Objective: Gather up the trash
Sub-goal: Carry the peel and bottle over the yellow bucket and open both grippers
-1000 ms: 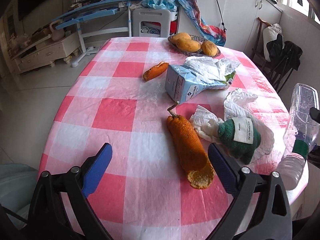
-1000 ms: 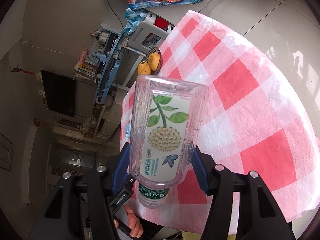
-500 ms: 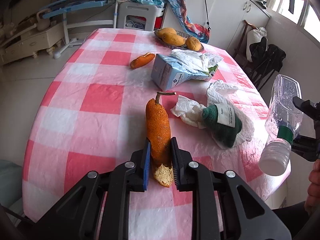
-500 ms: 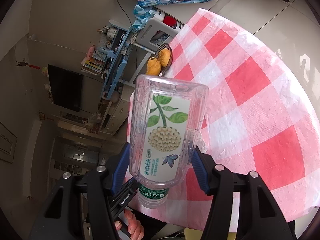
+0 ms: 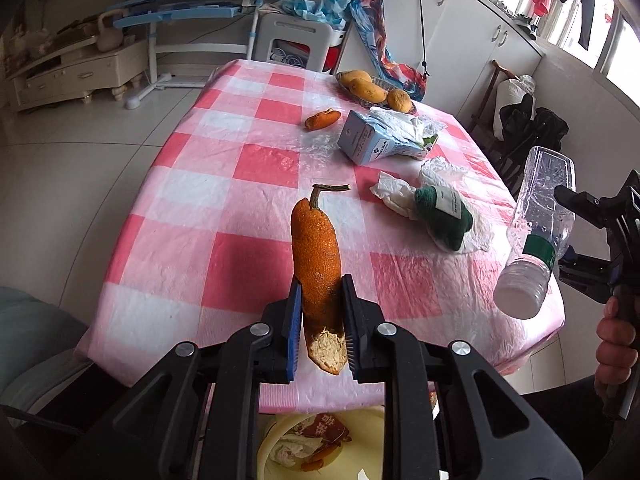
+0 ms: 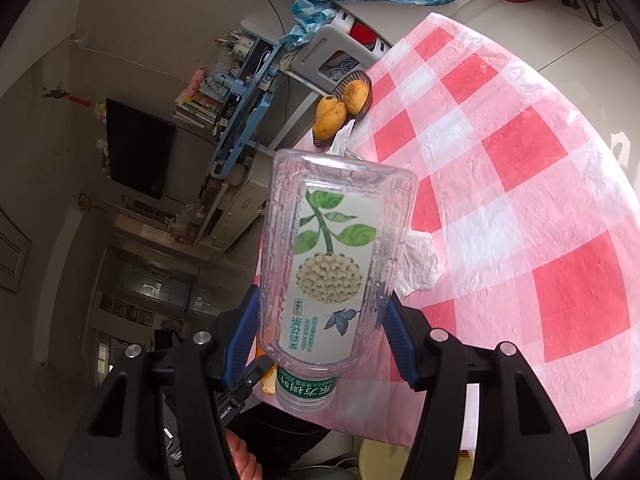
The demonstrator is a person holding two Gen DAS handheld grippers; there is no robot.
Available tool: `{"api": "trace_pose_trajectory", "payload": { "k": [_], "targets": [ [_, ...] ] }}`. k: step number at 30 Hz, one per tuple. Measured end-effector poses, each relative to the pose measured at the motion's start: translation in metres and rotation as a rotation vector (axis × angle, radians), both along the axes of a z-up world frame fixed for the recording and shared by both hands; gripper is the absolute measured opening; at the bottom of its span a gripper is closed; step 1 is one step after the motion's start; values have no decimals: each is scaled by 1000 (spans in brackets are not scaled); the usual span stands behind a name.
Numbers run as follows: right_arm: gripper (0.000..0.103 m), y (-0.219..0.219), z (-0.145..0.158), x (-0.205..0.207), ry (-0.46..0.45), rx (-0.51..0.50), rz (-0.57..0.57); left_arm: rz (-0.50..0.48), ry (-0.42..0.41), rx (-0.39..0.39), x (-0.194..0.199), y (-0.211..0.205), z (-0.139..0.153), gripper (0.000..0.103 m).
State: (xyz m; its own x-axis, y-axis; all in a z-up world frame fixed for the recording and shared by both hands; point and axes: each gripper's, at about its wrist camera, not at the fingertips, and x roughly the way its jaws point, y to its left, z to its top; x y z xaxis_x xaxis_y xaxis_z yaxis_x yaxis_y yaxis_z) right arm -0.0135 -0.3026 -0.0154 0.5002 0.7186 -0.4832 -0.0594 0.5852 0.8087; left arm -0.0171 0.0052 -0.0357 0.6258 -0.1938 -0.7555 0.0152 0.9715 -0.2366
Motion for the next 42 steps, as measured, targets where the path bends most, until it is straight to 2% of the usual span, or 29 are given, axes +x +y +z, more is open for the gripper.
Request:
{"api": "trace_pose_trajectory", "payload": {
  "k": [8, 16, 21, 24, 27, 31, 39, 42],
  "targets": [
    [58, 27, -7, -36, -22, -62, 62, 4, -17, 28, -35, 6, 7, 18],
    [58, 71, -25, -80, -14, -229, 173, 12, -40, 21, -55, 18, 15, 18],
    [59, 94, -41, -100, 24, -333, 250, 14, -50, 12, -65, 23, 19, 18],
    [63, 96, -48, -103, 57, -339, 258, 9, -50, 13, -71, 23, 19, 18],
    [66, 93, -45, -102, 47, -347, 222, -4, -45, 18, -78, 19, 18, 18],
    [70, 86, -34, -108, -11, -368, 155, -55, -28, 39, -89, 5, 14, 18],
    [72, 62, -25, -112, -73, -349, 2, -232, 54, 119, -107, -32, -4, 18],
    [73, 56, -22, -112, -85, -340, -48, -314, 113, 128, -110, -45, -13, 19]
  ]
}}
